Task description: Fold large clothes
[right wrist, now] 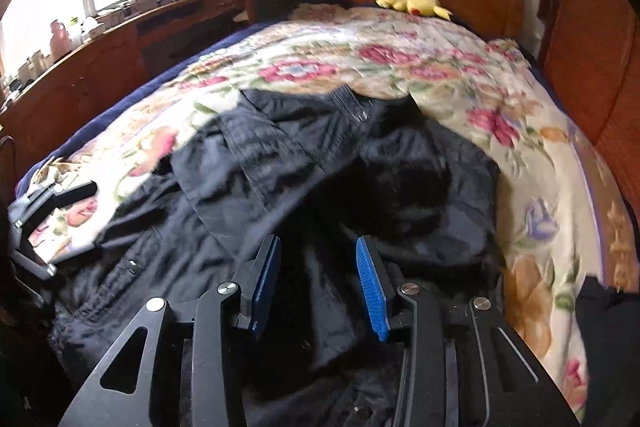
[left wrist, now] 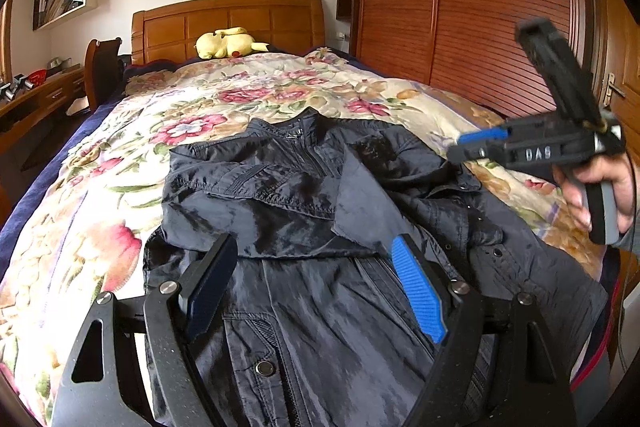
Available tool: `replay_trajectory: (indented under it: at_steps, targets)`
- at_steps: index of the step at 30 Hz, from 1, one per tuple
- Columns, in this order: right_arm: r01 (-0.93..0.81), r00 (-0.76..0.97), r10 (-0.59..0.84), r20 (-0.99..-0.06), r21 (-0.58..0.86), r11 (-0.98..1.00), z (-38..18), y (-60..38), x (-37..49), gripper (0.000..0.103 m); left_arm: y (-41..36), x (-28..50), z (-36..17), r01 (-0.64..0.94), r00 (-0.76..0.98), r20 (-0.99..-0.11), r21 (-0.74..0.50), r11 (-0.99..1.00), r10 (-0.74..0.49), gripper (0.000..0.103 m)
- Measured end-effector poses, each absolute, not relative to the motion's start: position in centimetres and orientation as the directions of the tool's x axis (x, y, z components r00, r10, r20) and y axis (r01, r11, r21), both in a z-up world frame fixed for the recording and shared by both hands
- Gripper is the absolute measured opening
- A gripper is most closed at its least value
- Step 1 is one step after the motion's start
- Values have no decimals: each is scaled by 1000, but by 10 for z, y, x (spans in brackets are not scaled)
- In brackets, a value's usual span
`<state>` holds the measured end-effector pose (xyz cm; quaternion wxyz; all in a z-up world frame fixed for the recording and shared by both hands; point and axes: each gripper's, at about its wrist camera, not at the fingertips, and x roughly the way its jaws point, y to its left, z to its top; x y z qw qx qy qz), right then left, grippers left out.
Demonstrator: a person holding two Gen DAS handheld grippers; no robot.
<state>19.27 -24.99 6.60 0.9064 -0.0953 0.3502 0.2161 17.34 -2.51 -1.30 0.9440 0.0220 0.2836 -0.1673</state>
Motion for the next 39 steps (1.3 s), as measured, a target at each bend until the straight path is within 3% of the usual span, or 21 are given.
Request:
replay_trajectory:
  at_steps: [15, 29, 39]
  targets:
    - [-319, 651, 243, -719, 32, 947, -28, -304, 172, 41, -58, 173, -31, 373, 741, -593, -28, 927, -316, 81]
    - [-294, 671, 302, -677, 131, 947, -49, -321, 170, 41, -108, 170, -45, 376, 715, -646, 32, 926, -268, 81]
    - [-287, 692, 282, -665, 105, 952, -50, -319, 162, 41, -149, 171, -56, 401, 680, -676, 20, 916, -283, 81]
